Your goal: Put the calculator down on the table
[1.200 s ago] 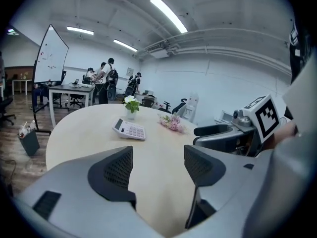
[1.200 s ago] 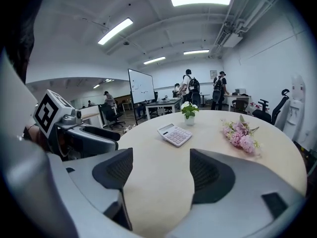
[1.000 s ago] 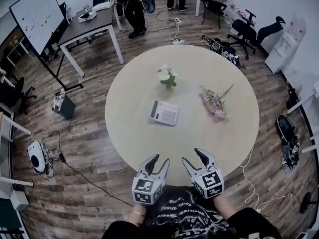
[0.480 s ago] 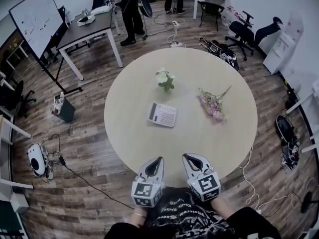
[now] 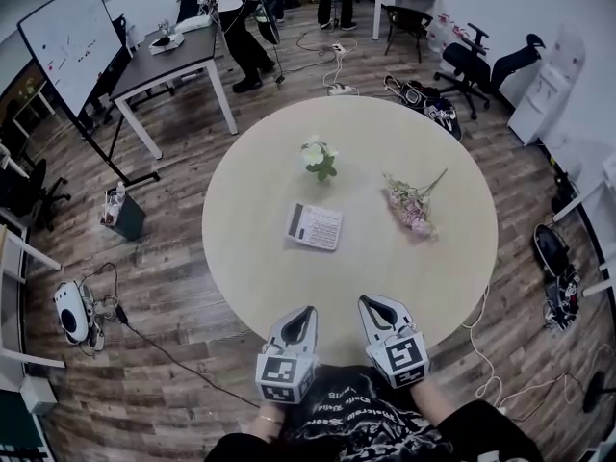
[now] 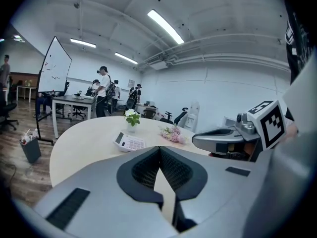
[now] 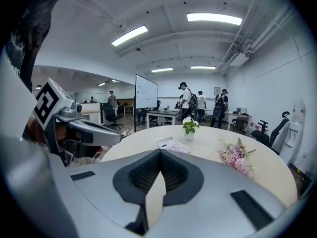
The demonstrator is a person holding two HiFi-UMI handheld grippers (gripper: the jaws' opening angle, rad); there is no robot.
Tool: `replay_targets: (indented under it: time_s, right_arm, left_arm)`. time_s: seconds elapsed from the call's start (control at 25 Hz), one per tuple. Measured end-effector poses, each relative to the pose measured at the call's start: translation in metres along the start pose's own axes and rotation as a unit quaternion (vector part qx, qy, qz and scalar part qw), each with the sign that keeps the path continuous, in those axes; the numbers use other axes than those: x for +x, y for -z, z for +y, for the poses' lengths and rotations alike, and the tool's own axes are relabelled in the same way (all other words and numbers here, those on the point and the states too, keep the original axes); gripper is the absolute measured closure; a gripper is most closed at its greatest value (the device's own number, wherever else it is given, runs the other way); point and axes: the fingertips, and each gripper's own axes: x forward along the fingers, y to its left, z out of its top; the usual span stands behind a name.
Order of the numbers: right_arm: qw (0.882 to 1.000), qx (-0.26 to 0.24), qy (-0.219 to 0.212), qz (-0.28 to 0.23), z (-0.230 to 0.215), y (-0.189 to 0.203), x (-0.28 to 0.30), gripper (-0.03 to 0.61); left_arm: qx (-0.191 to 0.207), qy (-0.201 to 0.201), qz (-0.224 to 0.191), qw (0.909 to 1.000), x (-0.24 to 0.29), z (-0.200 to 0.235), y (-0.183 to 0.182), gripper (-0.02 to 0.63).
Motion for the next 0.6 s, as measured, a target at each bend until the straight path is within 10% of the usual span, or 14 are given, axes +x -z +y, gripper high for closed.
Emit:
replay_targets:
  time_s: [0.6]
  right_arm:
    - [1.000, -0.011, -0.002, 0.017, 0.008, 0.010, 0.007, 0.572]
  left_arm:
    - [0.003, 0.001, 0.022, 0.9998, 0.000, 0.011, 0.006, 0.594]
